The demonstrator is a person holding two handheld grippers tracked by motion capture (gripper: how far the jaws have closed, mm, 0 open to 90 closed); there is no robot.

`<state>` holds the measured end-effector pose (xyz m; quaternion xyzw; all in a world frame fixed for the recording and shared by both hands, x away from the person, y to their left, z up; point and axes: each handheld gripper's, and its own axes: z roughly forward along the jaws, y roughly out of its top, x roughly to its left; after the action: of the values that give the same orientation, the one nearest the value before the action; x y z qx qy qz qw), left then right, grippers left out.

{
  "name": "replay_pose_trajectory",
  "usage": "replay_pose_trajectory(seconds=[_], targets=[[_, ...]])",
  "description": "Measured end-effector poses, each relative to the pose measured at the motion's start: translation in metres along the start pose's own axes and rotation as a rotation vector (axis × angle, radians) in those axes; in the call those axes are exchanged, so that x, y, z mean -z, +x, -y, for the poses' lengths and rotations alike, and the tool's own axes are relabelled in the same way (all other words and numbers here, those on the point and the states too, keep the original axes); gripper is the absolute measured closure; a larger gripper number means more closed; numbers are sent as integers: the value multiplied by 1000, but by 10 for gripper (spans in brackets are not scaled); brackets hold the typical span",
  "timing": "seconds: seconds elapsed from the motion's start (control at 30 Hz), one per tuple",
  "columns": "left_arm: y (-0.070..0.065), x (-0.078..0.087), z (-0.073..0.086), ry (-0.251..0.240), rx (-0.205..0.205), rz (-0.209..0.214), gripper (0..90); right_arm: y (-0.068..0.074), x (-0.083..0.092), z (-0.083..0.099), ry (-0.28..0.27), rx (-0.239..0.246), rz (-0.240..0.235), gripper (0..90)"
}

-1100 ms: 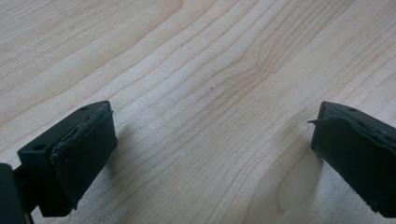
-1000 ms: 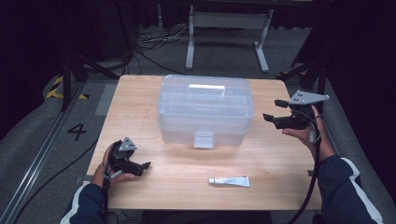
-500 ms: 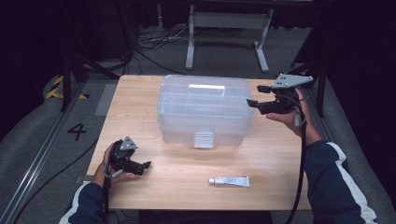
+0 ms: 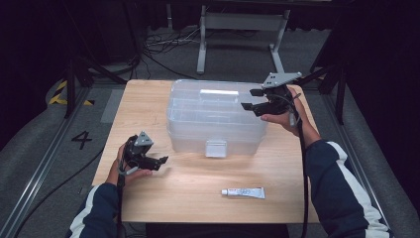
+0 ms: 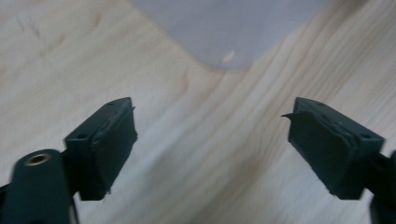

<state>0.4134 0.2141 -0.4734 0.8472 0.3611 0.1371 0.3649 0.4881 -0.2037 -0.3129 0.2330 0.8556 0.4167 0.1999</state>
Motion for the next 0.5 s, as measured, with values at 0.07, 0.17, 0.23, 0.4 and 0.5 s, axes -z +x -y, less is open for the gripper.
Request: replay_pose_trajectory(seconds=[0.07,0.17,0.23,0.4,0.5], targets=[[1,-2,-10,-20,-2,-1,157,0,-5,-3,10,5,-3,420],[0,-7,-21,-40,-8,14,156,-1,-12,-9,15,6,-12,451],[-1,-9,-25,-53,-17,24,159,0,-17,-12,18,7,-25,465],[-3,-12,-33,-68,-33,33,159,0,-26,-15,63,21,-22,525],[-4,-13,-39,-83,-46,49,160,-2,-31,-17,75,19,-15,589]])
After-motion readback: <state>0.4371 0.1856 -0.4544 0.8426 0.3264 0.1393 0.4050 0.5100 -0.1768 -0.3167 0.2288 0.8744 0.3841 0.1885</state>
